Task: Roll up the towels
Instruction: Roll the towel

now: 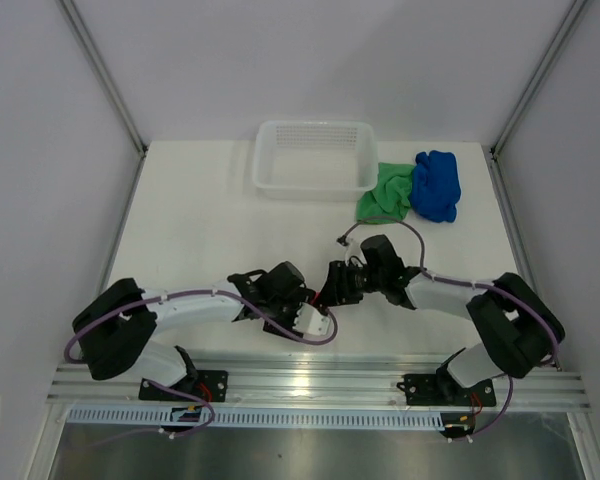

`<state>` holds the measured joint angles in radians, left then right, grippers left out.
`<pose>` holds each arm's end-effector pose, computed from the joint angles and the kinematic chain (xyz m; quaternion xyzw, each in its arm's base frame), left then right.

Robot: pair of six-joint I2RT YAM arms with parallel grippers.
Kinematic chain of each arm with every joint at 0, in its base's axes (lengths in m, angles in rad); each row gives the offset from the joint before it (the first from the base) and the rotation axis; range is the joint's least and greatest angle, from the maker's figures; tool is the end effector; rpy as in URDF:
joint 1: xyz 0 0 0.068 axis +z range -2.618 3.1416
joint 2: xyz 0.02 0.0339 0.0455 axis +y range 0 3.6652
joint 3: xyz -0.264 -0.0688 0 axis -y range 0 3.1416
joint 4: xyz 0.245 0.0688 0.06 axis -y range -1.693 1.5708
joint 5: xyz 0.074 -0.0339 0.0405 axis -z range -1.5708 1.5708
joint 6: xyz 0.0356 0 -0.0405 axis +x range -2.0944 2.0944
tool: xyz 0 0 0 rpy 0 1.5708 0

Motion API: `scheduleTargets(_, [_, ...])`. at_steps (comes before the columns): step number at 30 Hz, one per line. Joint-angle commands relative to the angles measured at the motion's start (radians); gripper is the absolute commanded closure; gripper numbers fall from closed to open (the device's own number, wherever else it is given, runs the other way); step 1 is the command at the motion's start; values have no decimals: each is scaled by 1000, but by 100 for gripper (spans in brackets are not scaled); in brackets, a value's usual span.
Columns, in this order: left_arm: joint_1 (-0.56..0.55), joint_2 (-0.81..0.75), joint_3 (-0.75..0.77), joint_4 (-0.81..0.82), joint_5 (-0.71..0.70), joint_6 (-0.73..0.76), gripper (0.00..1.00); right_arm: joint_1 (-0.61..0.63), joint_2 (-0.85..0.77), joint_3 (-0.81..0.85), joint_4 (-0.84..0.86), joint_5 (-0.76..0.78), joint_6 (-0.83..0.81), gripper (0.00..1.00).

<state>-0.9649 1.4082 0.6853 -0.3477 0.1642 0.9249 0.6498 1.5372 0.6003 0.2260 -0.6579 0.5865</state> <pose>0.1393 -0.2113 0.1612 0.7945 0.5492 -0.0844 0.2450 0.2114 0.1880 0.1488 -0.1618 0.8556 0.4679 0.1513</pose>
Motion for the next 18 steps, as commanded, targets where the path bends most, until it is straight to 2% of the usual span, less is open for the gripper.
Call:
scheduleTargets(1, [23, 54, 37, -108, 87, 0, 24, -13, -133, 50, -172, 87, -89, 46])
scheduleTargets(4, [35, 78, 49, -117, 86, -3, 30, -42, -198, 38, -223, 113, -111, 44])
scheduleTargets(9, [51, 75, 37, -83, 80, -26, 34, -105, -298, 13, -283, 138, -131, 43])
scheduleTargets(15, [80, 57, 56, -100, 116, -41, 42, -125, -380, -25, -238, 144, -220, 43])
scheduleTargets(18, [107, 41, 60, -106, 149, -51, 46, -124, -445, -60, -156, 156, -272, 43])
